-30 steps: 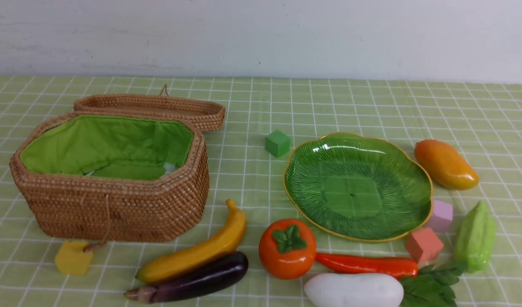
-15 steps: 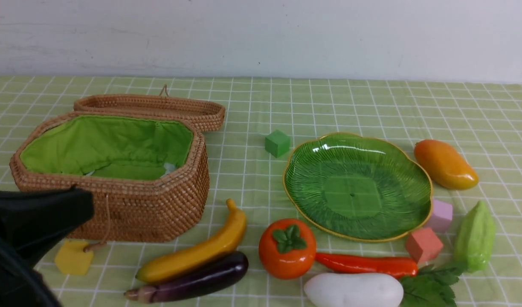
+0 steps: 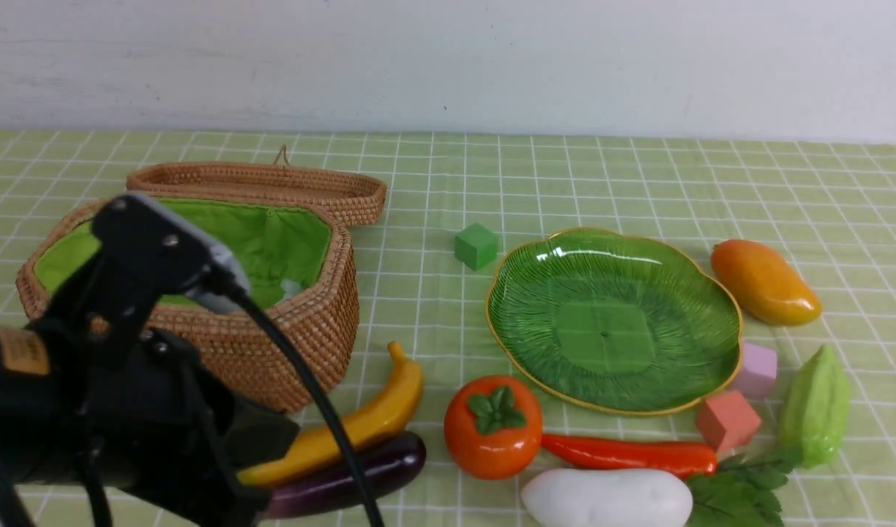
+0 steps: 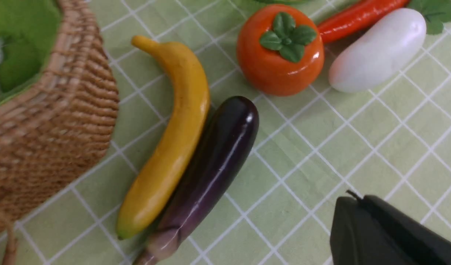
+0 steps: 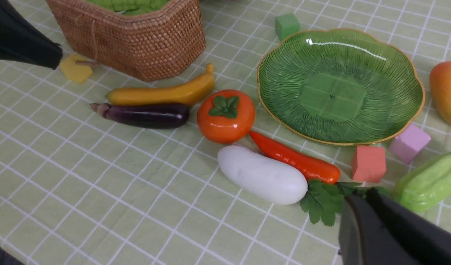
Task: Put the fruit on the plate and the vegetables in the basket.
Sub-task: Use the left arm to grab an eggplant and put it into the left basket
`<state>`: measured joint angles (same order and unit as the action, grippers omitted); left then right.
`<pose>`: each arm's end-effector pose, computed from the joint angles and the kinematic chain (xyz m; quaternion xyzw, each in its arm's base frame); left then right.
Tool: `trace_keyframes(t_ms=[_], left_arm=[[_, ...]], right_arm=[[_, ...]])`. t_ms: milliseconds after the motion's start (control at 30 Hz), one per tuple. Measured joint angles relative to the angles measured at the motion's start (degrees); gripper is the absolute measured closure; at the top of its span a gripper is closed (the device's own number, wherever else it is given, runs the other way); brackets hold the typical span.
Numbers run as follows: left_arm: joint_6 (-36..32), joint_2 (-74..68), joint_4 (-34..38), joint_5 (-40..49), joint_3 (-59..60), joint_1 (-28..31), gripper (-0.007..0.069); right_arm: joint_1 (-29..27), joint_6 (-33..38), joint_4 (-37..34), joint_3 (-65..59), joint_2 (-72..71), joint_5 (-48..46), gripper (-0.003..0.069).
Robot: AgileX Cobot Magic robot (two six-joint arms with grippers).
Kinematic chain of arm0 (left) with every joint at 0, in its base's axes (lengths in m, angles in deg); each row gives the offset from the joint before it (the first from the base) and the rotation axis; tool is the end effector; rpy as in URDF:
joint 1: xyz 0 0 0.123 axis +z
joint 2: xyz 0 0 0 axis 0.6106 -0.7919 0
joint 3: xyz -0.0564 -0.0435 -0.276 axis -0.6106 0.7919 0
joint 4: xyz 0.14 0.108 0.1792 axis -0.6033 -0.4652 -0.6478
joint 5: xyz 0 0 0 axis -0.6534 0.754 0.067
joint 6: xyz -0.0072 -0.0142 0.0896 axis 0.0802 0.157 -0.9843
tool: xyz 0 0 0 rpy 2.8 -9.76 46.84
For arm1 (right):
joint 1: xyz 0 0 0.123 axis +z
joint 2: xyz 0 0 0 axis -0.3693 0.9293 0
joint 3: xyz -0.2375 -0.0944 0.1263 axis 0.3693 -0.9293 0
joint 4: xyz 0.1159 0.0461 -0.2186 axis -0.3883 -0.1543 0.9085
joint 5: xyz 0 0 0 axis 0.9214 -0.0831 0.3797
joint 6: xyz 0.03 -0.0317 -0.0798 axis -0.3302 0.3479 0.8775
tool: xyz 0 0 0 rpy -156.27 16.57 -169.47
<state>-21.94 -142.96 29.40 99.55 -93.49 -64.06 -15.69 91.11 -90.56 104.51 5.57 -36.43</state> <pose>0.1694 -0.1115 0.3040 0.3313 0.8621 -0.1781 0.3397 0.0232 0.0380 0.3889 -0.1874 0.8334 0.1715 0.4908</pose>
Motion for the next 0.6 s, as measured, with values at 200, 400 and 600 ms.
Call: trace_keyframes(t_ms=[200, 400, 600], left_arm=[[2.89, -7.31, -7.20, 0.25, -2.61, -4.65, 0.0634], [1.05, -15.70, -10.23, -0.32, -2.72, -4.64, 0.0515], [-0.62, -20.52, -10.13, -0.91, -2.72, -4.64, 0.0281]], right_arm=[[0.00, 2.03, -0.93, 0.00, 0.00, -0.14, 0.0638], [0.09, 3.47, -1.19, 0.00, 0.00, -0.14, 0.0634], [3.84, 3.59, -1.14, 0.00, 0.00, 0.12, 0.0625]])
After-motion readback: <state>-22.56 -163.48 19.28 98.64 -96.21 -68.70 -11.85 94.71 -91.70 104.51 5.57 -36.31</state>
